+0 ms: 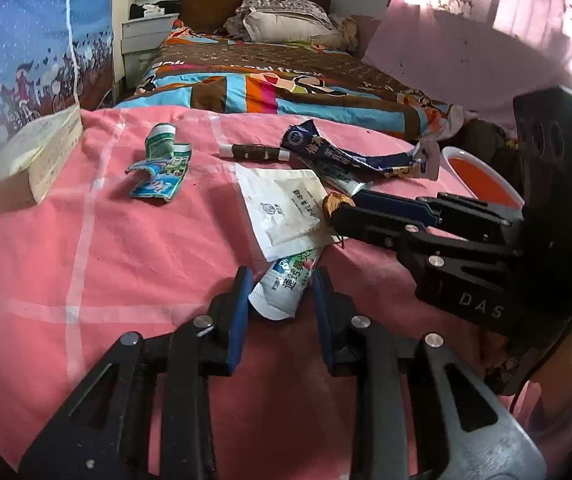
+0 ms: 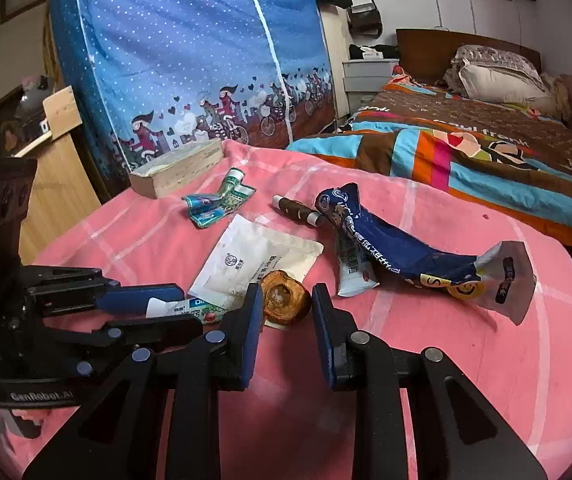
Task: Collect trash
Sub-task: 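Grasp the round brown disc with the right tool while the left tool grasps the toothpaste tube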
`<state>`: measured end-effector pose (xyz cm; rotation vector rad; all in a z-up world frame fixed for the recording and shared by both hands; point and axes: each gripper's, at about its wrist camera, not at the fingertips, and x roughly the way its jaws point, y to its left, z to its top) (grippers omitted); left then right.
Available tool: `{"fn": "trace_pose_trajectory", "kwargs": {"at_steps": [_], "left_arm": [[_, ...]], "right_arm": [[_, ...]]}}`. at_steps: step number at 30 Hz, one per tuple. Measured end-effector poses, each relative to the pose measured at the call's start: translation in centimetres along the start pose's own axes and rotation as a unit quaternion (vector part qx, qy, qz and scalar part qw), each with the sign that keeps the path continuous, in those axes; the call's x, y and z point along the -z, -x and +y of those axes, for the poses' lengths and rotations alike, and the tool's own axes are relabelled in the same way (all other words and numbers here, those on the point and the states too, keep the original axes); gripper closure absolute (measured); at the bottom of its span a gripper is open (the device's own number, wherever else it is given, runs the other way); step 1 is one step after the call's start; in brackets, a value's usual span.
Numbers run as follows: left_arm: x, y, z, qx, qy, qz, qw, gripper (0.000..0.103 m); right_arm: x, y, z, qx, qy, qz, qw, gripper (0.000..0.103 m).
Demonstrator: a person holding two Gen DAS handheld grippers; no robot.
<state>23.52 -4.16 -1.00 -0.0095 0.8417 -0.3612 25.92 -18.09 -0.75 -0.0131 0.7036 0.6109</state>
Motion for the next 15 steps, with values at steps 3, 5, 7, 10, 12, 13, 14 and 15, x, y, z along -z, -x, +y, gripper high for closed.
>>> {"fn": "trace_pose_trajectory", "kwargs": {"at_steps": [3, 5, 7, 10, 12, 13, 14, 15], "left_arm": [[0.0, 0.1, -0.4, -0.001, -0.011, 0.0, 0.9999, 0.071], [0.0, 0.5, -0.6, -0.006, -0.017, -0.005, 0.9998, 0.077], [0.1, 1.1, -0.8, -0.011, -0.021, -0.013, 0.9996, 0.078], [0.7, 2.6, -0.8, -0.017, -0.018, -0.032, 0.9992, 0.078], [1.2, 3.7, -0.8, -0.016, -0.015, -0.046, 0.9987, 0.078], [1.5, 4.3, -0.8, -0.017, -0.015, -0.052, 0.9984, 0.078], [1.7, 4.7, -1.0, -0.019, -0.017, -0.056, 0.9981, 0.078], [1.9, 5.0, -1.1, -0.021, -0.015, -0.059, 0.9979, 0.078]], "right_arm": [[0.0, 0.3, 0.4, 0.006, 0.011, -0.008, 1.0, 0.082], [0.1, 0.5, 0.8, 0.011, 0.018, -0.014, 1.0, 0.083], [0.2, 1.0, 0.8, 0.01, 0.019, -0.026, 0.999, 0.087], [0.3, 2.4, 0.6, 0.014, 0.011, -0.055, 0.998, 0.093], [0.5, 3.1, 0.6, 0.014, 0.013, -0.069, 0.997, 0.094], [0.6, 3.5, 0.8, 0.019, 0.019, -0.076, 0.997, 0.094], [0.7, 3.7, 1.0, 0.02, 0.023, -0.078, 0.996, 0.094], [0.8, 3.8, 1.2, 0.022, 0.026, -0.08, 0.996, 0.094]]}}
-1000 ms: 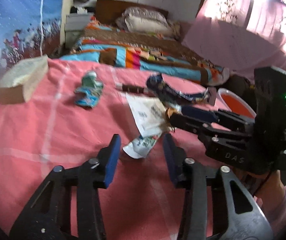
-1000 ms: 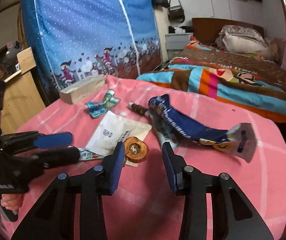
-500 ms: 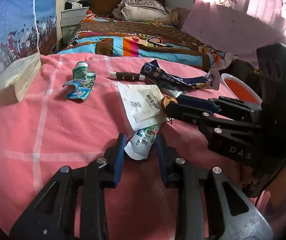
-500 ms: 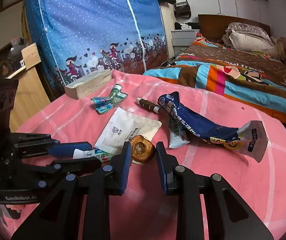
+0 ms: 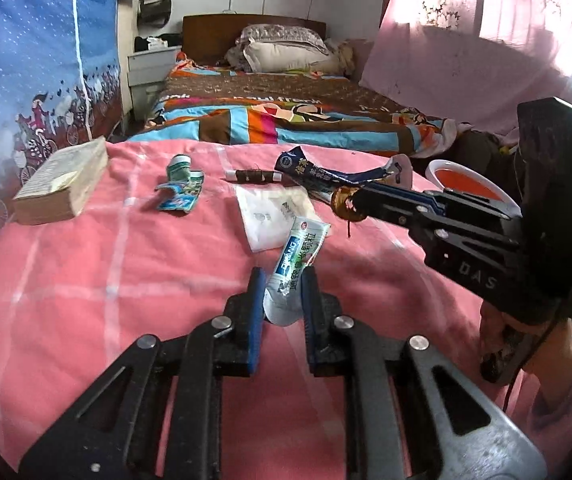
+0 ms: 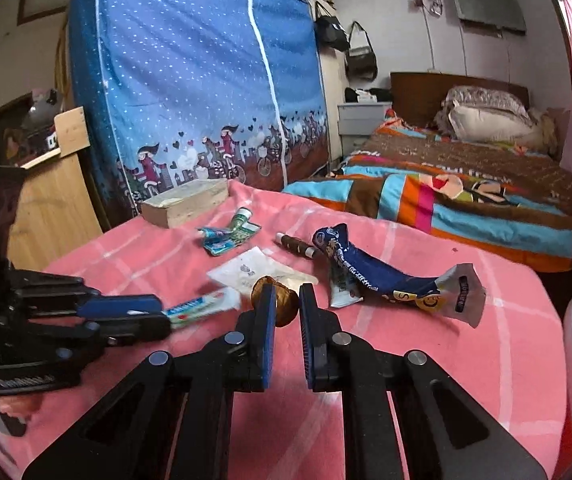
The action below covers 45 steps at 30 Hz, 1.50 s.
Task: Collect trash
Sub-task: 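Grasp the round brown disc with the right tool while the left tool grasps the toothpaste tube, then carry the brown disc and toothpaste tube with both tools over the bucket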
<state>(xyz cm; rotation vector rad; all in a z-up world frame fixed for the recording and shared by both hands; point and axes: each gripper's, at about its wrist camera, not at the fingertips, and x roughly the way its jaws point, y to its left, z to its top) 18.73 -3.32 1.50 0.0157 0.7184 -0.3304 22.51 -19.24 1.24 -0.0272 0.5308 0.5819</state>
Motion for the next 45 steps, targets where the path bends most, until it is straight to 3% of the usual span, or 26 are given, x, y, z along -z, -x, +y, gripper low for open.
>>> {"fn": "trace_pose_trajectory", "kwargs": {"at_steps": [6, 11, 18, 22, 29, 33, 39, 45], "left_arm": [[0.5, 2.1, 0.8, -0.007, 0.041, -0.049, 0.9979, 0.078], [-0.9, 3.7, -0.4, 0.003, 0.055, -0.137, 0.989, 0.078], [-4.0, 5.2, -5.6, 0.025, -0.006, -0.264, 0.9642, 0.078], [-5.6, 4.6, -8.5, 0.055, -0.034, -0.29, 0.9548, 0.078], [-7.4, 1.9, -14.0, 0.104, -0.077, -0.289, 0.9485, 0.077], [-8.0, -0.3, -16.8, 0.135, -0.093, -0.266, 0.95, 0.077], [-8.6, -4.8, -19.9, 0.171, -0.097, -0.188, 0.9624, 0.077], [-9.1, -8.6, -22.0, 0.195, -0.079, -0.112, 0.9713, 0.077]], "right_arm": [[-0.3, 2.8, 0.7, 0.026, 0.018, -0.058, 0.998, 0.094], [-0.8, 6.9, 0.5, 0.063, 0.031, -0.163, 0.984, 0.094], [-0.9, 11.6, -1.0, 0.107, 0.017, -0.266, 0.958, 0.094], [-0.6, 14.5, -3.2, 0.165, -0.003, -0.308, 0.937, 0.094], [0.7, 17.5, -7.3, 0.261, -0.042, -0.32, 0.91, 0.094], [1.4, 18.1, -9.1, 0.296, -0.061, -0.306, 0.903, 0.094], [2.6, 18.2, -12.0, 0.344, -0.089, -0.256, 0.899, 0.094], [4.4, 18.7, -14.8, 0.361, -0.133, -0.213, 0.898, 0.094]]}}
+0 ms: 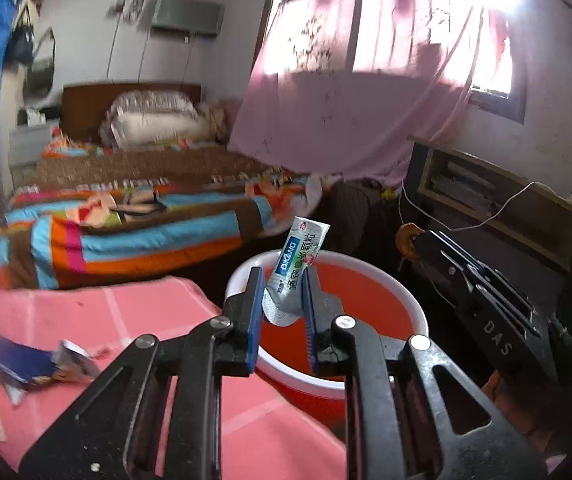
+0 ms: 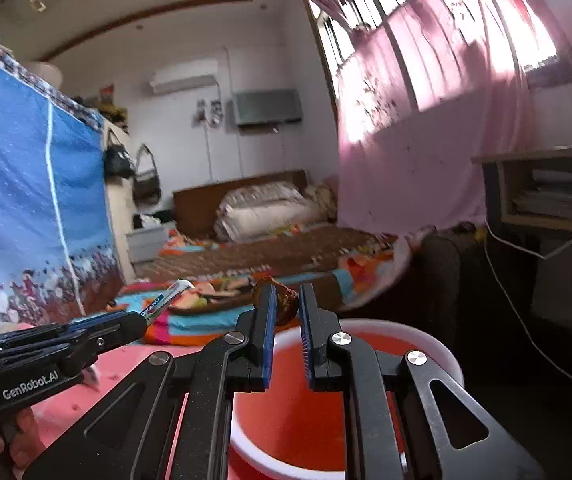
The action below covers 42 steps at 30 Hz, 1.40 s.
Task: Collect trash
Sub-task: 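Carry the brown disc and toothpaste tube with both tools over the bucket, then open both tools to drop the disc and tube into the red bucket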
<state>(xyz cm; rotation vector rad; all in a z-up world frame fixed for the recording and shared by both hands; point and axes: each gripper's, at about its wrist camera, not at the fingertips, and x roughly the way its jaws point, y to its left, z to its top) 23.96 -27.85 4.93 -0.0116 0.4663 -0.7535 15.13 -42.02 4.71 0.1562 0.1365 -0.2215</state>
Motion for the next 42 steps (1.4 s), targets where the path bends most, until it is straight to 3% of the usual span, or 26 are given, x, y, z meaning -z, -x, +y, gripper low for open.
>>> {"fn": "trace_pose_trajectory", "kwargs": {"at_steps": [16, 24, 33, 36, 38, 42], "left_arm": [[0.9, -4.7, -1.7, 0.026, 0.032, 0.104, 0.9938, 0.077], [0.8, -5.4, -1.0, 0.034, 0.063, 0.123, 0.9898, 0.072], [0.8, -4.3, 0.0, 0.023, 0.086, 0.11, 0.99, 0.054], [0.9, -3.0, 0.4, 0.013, 0.087, 0.096, 0.9914, 0.048], [0.9, -2.2, 0.9, 0.003, 0.089, 0.086, 0.9924, 0.045], [0.8, -0.5, 2.2, -0.022, 0.087, 0.065, 0.9938, 0.033]], "right_arm": [[1.6, -1.3, -2.8, 0.022, -0.035, 0.084, 0.996, 0.093], [2.2, -1.9, -3.3, 0.032, -0.048, 0.112, 0.992, 0.092], [2.4, -2.3, -3.8, 0.041, -0.052, 0.129, 0.989, 0.091], [2.4, -2.5, -3.7, 0.041, -0.05, 0.134, 0.989, 0.081], [2.3, -2.4, -3.5, 0.037, -0.051, 0.13, 0.989, 0.053], [1.9, -2.0, -2.9, 0.03, -0.047, 0.111, 0.992, 0.047]]}}
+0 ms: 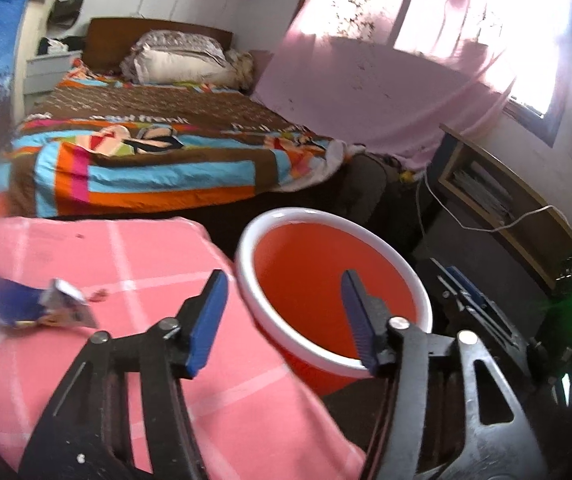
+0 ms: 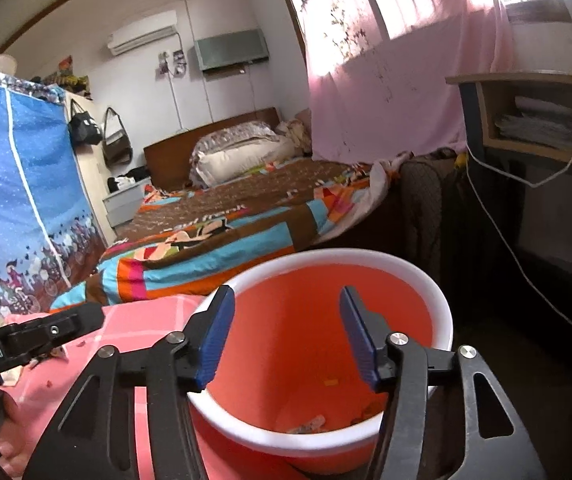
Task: Collect trash
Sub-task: 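Open both tools to drop the disc and tube into the red bucket, then move both open tools back over the trash on the bedspread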
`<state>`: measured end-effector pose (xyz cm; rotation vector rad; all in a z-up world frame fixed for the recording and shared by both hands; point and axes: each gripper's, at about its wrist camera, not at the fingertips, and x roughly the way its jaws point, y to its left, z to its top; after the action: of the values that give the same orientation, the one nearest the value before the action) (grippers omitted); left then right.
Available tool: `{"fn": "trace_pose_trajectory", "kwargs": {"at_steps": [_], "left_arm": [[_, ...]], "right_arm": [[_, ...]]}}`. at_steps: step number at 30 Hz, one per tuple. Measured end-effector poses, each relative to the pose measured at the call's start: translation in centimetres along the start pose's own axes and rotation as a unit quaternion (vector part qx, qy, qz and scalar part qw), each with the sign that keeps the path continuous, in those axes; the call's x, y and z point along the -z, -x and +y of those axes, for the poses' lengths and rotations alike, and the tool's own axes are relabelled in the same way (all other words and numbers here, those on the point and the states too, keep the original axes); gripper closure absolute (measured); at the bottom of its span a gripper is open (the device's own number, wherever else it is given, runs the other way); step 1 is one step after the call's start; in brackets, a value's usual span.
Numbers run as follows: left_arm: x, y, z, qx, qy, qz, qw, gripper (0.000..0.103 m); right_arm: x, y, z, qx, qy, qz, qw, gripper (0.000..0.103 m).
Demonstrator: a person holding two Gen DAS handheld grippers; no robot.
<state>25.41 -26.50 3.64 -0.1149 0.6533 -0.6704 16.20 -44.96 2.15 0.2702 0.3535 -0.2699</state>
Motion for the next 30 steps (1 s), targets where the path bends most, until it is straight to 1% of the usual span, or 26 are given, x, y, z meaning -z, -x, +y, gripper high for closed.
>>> {"fn": "trace_pose_trajectory", "kwargs": {"at_steps": [1, 2, 4, 6, 7, 8, 9, 11, 15, 18, 23, 27, 28, 30], "left_arm": [[0.0, 0.4, 0.2, -0.005, 0.0, -0.007, 1.0, 0.029], [-0.1, 0.6, 0.4, -0.009, 0.0, -0.012, 0.9999, 0.026], [-0.1, 1.4, 0.9, -0.019, -0.001, -0.027, 0.9995, 0.015], [-0.2, 2.2, 1.4, -0.033, -0.002, -0.042, 0.9986, 0.008], [-0.2, 2.6, 1.6, -0.041, -0.003, -0.052, 0.9978, 0.001], [-0.2, 3.0, 1.8, -0.052, -0.003, -0.063, 0.9967, 0.0], [-0.1, 3.5, 1.9, -0.066, -0.003, -0.076, 0.9949, 0.0], [0.1, 4.6, 2.4, -0.092, -0.007, -0.104, 0.9903, 0.0], [0.4, 6.7, 3.3, -0.119, -0.013, -0.139, 0.983, 0.0], [0.7, 8.7, 4.2, -0.138, -0.01, -0.167, 0.9762, 0.0], [1.5, 12.1, 5.9, -0.169, 0.002, -0.207, 0.9636, 0.0], [2.4, 14.7, 7.1, -0.195, 0.005, -0.235, 0.9524, 0.0], [2.7, 15.5, 7.6, -0.204, 0.006, -0.243, 0.9483, 0.0], [3.1, 16.6, 8.1, -0.217, 0.007, -0.253, 0.943, 0.0]], "right_arm": [[0.0, 0.2, 0.2, -0.001, 0.002, -0.006, 1.0, 0.04], [-0.1, 0.4, 0.4, -0.003, 0.003, -0.013, 1.0, 0.031], [-0.2, 0.9, 0.8, -0.007, 0.004, -0.029, 1.0, 0.023], [-0.4, 1.3, 1.3, -0.008, 0.008, -0.046, 0.999, 0.018], [-0.4, 1.6, 1.5, -0.008, 0.012, -0.057, 0.998, 0.012], [-0.5, 1.9, 1.8, -0.008, 0.013, -0.064, 0.998, 0.003], [-0.6, 2.1, 1.9, -0.009, 0.013, -0.073, 0.997, 0.0], [-0.7, 2.6, 2.3, -0.014, 0.01, -0.09, 0.996, 0.0], [-0.9, 3.6, 3.2, -0.03, 0.008, -0.124, 0.992, 0.0], [-1.1, 4.2, 4.1, -0.05, 0.01, -0.151, 0.987, 0.0], [-1.1, 5.3, 7.0, -0.092, 0.024, -0.19, 0.977, 0.0], [-1.0, 5.6, 9.5, -0.127, 0.038, -0.204, 0.97, 0.0], [-0.8, 5.8, 10.4, -0.139, 0.044, -0.211, 0.967, 0.0], [-0.5, 6.1, 11.4, -0.157, 0.051, -0.22, 0.962, 0.0]]}}
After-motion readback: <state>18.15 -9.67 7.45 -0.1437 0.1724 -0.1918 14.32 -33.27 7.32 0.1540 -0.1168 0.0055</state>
